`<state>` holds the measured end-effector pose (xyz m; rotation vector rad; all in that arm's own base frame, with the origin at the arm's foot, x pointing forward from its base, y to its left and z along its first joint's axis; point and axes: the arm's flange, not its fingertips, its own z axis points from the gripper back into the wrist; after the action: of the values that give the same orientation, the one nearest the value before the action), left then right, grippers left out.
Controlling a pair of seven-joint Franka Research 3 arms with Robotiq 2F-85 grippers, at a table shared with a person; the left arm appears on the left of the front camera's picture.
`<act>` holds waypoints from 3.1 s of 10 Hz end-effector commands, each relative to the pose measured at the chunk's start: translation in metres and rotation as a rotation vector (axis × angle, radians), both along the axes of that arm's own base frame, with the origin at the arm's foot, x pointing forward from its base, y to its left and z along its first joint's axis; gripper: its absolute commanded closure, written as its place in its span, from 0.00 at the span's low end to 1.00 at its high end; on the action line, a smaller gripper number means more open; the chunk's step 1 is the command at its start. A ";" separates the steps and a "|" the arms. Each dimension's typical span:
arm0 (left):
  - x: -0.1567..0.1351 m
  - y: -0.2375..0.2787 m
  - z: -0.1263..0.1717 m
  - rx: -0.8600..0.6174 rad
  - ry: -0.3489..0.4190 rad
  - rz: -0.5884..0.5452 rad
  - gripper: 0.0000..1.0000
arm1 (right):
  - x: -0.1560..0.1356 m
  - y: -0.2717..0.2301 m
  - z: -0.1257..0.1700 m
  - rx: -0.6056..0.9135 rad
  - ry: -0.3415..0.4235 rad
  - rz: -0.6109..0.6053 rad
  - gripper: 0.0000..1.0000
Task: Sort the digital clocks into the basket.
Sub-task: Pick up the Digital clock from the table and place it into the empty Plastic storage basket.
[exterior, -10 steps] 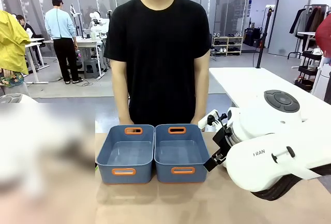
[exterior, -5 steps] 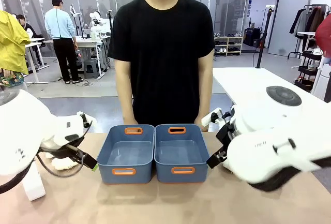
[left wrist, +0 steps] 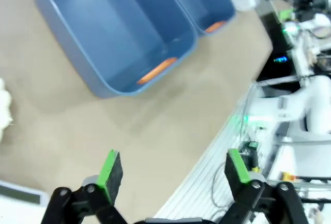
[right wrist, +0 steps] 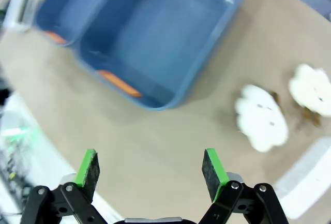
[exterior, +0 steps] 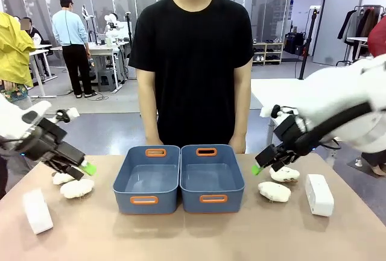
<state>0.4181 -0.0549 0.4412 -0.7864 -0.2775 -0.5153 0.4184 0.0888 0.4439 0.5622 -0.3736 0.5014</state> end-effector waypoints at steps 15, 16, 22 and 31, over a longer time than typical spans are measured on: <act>-0.127 0.315 -0.060 -0.683 -0.056 0.441 0.00 | -0.129 -0.330 -0.055 0.799 0.269 -0.502 0.00; -0.127 0.315 -0.060 -0.683 -0.056 0.441 0.00 | -0.129 -0.330 -0.055 0.799 0.269 -0.502 0.00; -0.127 0.315 -0.060 -0.683 -0.056 0.441 0.00 | -0.129 -0.330 -0.055 0.799 0.269 -0.502 0.00; -0.121 0.294 -0.026 -0.418 0.156 0.437 0.00 | -0.129 -0.330 -0.055 0.799 0.269 -0.502 0.00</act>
<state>0.2970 0.2533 0.3923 -1.2220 -0.5552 0.0105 0.2882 -0.2412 0.3886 1.2509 -0.4398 -0.2451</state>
